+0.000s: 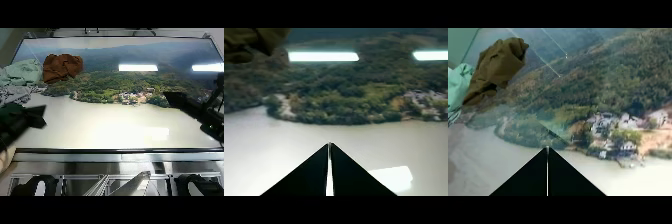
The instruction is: Fold the shirts.
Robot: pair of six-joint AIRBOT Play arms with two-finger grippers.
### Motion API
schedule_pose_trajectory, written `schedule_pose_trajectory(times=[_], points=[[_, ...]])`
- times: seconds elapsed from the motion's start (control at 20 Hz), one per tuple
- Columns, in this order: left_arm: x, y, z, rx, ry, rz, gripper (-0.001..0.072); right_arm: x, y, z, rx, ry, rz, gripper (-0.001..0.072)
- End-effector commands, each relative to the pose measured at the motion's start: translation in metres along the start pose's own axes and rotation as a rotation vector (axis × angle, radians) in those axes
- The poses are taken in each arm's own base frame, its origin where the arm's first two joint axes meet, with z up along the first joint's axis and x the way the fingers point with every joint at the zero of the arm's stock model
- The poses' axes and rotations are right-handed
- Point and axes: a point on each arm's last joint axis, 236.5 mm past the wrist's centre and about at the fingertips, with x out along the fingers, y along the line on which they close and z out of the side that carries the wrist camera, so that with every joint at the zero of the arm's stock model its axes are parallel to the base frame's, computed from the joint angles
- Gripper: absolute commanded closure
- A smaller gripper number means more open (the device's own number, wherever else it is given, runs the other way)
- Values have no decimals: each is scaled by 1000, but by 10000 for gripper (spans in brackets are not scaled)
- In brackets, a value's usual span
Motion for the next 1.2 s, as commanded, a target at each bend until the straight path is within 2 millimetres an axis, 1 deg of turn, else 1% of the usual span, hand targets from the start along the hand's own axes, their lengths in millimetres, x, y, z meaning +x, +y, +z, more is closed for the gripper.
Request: schedule_pose_trajectory(times=[0.0, 0.05, 0.1, 0.15, 0.25, 0.35, 0.4, 0.5, 0.55, 0.6, 0.7, 0.75, 0.8, 1.0, 1.15], points=[[8, 63, 47, 39, 177, 144, 300, 16, -6, 24, -96, 104, -48, 684], [19, 77, 58, -1, 214, 137, -5, 25, -13, 29, -96, 143, -75, 529], [34, 91, 65, -59, 262, 128, -13, 33, -20, 34, -93, 167, -90, 228], [51, 102, 67, -95, 313, 111, -13, 43, -27, 38, -90, 181, -96, 76], [92, 121, 59, -160, 435, 60, -13, 62, -43, 40, -70, 209, -106, 67], [135, 137, 39, -222, 544, 27, -13, 76, -60, 29, -39, 248, -120, 67], [158, 144, 27, -233, 585, 7, -13, 81, -69, 20, -21, 272, -127, 67], [200, 151, 6, -240, 635, -20, -13, 88, -80, 3, 7, 318, -130, 67], [219, 155, -4, -248, 647, -17, -13, 90, -83, -1, 15, 328, -134, 67], [234, 163, -14, -246, 666, 10, -13, 91, -86, -3, 18, 334, -136, 67], [252, 185, -35, -210, 722, 99, -13, 92, -88, -6, 18, 340, -137, 67], [260, 194, -40, -194, 738, 133, -13, 92, -88, -6, 18, 340, -137, 67], [269, 197, -41, -190, 736, 140, -13, 92, -88, -6, 18, 340, -137, 67], [301, 211, -28, -149, 659, 164, -13, 92, -87, -7, 16, 346, -135, 67], [318, 222, -23, -167, 564, 200, -13, 92, -85, -9, 16, 352, -130, 67]])
